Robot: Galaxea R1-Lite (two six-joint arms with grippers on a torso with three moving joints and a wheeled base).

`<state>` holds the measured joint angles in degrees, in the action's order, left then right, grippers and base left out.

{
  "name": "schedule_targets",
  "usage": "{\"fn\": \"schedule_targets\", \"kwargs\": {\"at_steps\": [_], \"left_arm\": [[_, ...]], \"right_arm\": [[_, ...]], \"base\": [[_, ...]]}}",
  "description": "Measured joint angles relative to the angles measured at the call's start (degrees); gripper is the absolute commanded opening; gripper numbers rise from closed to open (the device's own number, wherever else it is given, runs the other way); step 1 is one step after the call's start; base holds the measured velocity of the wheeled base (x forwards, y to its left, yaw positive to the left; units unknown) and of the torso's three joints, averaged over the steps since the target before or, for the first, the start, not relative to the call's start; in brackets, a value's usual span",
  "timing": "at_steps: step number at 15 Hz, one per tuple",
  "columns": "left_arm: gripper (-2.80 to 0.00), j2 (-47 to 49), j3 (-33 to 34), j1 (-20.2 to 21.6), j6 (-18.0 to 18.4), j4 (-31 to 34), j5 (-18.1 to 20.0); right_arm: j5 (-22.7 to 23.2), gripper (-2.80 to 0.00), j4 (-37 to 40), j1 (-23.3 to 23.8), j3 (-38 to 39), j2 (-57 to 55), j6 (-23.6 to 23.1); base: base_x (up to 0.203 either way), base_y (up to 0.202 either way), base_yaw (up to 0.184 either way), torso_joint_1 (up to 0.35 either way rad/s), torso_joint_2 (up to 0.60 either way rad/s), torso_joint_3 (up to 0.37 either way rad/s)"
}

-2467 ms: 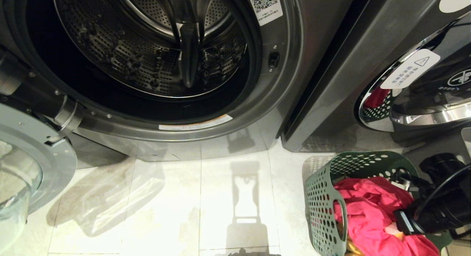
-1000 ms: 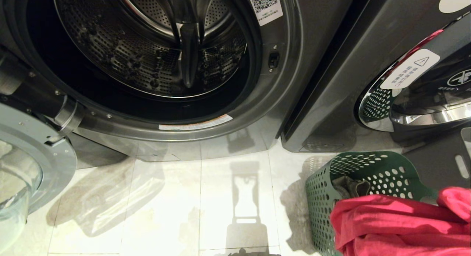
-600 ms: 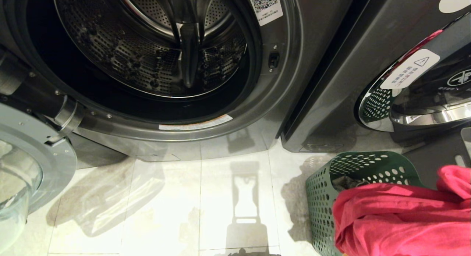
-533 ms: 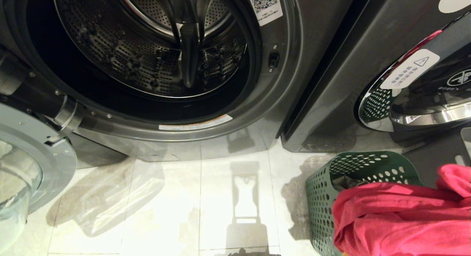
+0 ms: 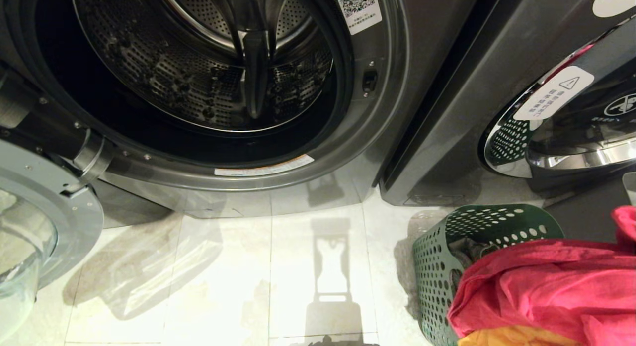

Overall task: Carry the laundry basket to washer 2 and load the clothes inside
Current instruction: Place the clothes into the washing machine

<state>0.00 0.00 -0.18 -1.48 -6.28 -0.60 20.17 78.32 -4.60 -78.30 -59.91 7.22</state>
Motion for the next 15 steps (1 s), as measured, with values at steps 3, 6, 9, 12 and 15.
{"fn": "schedule_targets", "kwargs": {"at_steps": [3, 6, 9, 12, 15], "left_arm": [[-2.80, 0.0, 0.0, 0.0, 0.0, 0.0, 0.0], [-2.80, 0.0, 0.0, 0.0, 0.0, 0.0, 0.0], [-2.80, 0.0, 0.0, 0.0, 0.0, 0.0, 0.0], [-2.80, 0.0, 0.0, 0.1, 0.0, 0.0, 0.0], [-2.80, 0.0, 0.0, 0.0, 0.0, 0.0, 0.0]], "right_arm": [[-0.9, -2.80, -0.3, 0.0, 0.2, 1.1, 0.5], [-0.4, -2.80, -0.4, 0.0, 0.1, 1.6, 0.5], [0.3, -2.80, -1.8, -0.1, 0.4, 1.5, 0.3], [0.9, -2.80, -2.7, -0.1, 0.5, 1.3, 0.3], [1.0, -2.80, -2.8, -0.1, 0.8, 1.2, 0.4]], "base": [[0.000, 0.000, 0.000, 0.000, 0.00, 0.000], [0.000, 0.000, 0.000, 0.000, 0.00, 0.000], [0.000, 0.000, 0.000, 0.000, 0.00, 0.000], [-0.001, 0.061, -0.001, 0.001, 0.00, 0.001], [0.000, 0.190, 0.000, 0.003, 0.00, 0.004]]}}
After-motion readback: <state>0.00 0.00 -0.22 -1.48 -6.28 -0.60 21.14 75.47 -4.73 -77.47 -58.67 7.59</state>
